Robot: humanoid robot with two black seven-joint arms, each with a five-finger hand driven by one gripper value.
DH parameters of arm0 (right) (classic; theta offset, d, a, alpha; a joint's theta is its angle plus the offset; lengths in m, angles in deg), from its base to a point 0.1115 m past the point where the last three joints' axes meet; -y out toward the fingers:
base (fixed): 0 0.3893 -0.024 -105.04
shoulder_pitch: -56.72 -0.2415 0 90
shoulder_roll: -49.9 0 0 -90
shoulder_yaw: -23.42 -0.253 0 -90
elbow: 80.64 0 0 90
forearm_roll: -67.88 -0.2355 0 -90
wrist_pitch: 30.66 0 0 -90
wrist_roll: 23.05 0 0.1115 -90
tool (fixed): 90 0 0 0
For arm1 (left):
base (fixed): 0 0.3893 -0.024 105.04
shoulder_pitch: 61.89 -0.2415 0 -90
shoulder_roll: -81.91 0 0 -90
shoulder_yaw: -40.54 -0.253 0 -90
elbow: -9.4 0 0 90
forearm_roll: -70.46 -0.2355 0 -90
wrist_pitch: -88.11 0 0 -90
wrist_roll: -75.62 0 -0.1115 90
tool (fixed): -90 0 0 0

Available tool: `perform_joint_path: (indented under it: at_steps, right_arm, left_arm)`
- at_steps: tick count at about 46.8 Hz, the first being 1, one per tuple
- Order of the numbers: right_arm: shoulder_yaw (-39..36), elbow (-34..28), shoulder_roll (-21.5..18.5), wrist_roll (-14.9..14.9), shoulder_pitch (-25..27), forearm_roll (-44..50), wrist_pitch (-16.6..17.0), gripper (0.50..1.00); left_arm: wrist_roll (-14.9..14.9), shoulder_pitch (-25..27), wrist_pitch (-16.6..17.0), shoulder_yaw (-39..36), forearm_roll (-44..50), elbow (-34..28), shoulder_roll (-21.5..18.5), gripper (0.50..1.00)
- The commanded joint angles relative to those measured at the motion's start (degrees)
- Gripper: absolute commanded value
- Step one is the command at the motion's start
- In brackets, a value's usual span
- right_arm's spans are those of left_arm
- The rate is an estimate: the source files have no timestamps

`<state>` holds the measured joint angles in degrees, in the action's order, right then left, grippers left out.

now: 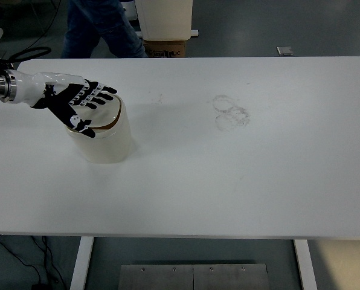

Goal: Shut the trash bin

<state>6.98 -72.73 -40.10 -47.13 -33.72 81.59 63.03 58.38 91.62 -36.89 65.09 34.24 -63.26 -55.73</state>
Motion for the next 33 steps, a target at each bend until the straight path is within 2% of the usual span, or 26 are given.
perform_joint_path:
  at_steps: [1, 26, 33]
  right_arm:
    - [0.0, 0.0, 0.0, 0.0, 0.0, 0.0, 0.0, 0.991]
    - [0.0, 0.0, 0.0, 0.0, 0.0, 0.0, 0.0, 0.991]
    - [0.0, 0.0, 0.0, 0.0, 0.0, 0.0, 0.0, 0.991]
  left_arm:
    - [0.01, -0.32, 0.0, -0.03, 0.01, 0.07, 0.0, 1.0]
    - [0.01, -1.55, 0.0, -0.12, 0.01, 0.07, 0.0, 1.0]
    - [0.1, 0.99, 0.0, 0.24, 0.53, 0.77, -0.18, 1.0]
